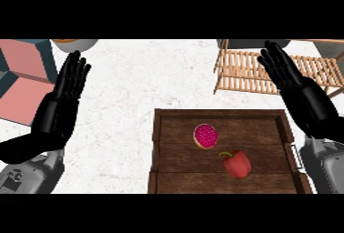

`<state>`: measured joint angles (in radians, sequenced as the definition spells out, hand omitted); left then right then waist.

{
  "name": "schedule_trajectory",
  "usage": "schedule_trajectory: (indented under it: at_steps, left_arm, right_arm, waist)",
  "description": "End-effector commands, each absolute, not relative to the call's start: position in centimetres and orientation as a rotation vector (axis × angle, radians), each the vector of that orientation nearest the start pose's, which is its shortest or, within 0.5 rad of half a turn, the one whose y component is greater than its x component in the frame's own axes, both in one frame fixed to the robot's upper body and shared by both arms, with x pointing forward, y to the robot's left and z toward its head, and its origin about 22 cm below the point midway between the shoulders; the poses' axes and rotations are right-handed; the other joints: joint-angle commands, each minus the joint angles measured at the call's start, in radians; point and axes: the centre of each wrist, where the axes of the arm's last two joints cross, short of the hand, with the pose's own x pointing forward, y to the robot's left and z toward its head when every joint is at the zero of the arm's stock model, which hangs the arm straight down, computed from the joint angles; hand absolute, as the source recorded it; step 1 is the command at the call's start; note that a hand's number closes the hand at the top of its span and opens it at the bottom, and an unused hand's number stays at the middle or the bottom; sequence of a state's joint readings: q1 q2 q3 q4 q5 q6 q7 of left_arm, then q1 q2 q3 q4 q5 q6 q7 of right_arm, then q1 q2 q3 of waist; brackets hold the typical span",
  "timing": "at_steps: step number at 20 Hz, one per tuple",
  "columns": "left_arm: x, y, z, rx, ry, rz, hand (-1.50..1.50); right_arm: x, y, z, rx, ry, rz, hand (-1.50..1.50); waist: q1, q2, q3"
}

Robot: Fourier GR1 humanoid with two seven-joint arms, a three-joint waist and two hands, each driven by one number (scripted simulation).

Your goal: Pick the bell pepper from the tray and place it in the tiered shelf

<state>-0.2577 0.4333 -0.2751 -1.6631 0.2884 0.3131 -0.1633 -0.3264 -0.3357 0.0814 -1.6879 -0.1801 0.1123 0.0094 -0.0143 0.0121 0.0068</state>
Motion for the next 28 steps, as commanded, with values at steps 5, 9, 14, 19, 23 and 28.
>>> schedule_trajectory:
  at_steps: [5, 9, 14, 19, 23, 28]
  left_arm:
    - [24.6, 29.1, 0.1, 0.180, -1.343, 0.036, 0.00]
    - [22.9, 29.1, -2.7, 0.132, -1.144, 0.089, 0.00]
    - [24.3, 28.3, -3.0, 0.101, -1.114, 0.054, 0.00]
    - [24.5, 29.4, -3.3, 0.111, -1.101, 0.060, 0.00]
    - [23.4, 29.6, -3.6, 0.109, -1.113, 0.064, 0.00]
    - [24.8, 31.1, -2.2, 0.118, -1.114, 0.068, 0.00]
  right_arm:
    - [27.4, -30.6, 16.4, -0.178, -2.114, 0.567, 1.50]
    - [26.2, -36.6, 12.4, -0.628, -1.733, 0.538, 1.50]
    - [22.9, -40.3, 9.6, -0.427, -1.814, 0.613, -1.50]
    - [21.5, -38.0, 12.1, -0.292, -1.767, 0.860, -1.50]
    - [18.9, -38.0, 15.9, -0.248, -1.704, 0.981, -1.50]
    - [16.2, -31.3, 17.9, -0.342, -1.593, 1.103, -1.50]
  waist:
    - [-0.024, -0.012, -0.006]
    - [-0.030, -0.002, -0.006]
    - [-0.001, -0.012, -0.006]
    - [-0.002, -0.015, -0.008]
    - [-0.005, -0.017, -0.008]
    - [-0.006, -0.017, -0.010]
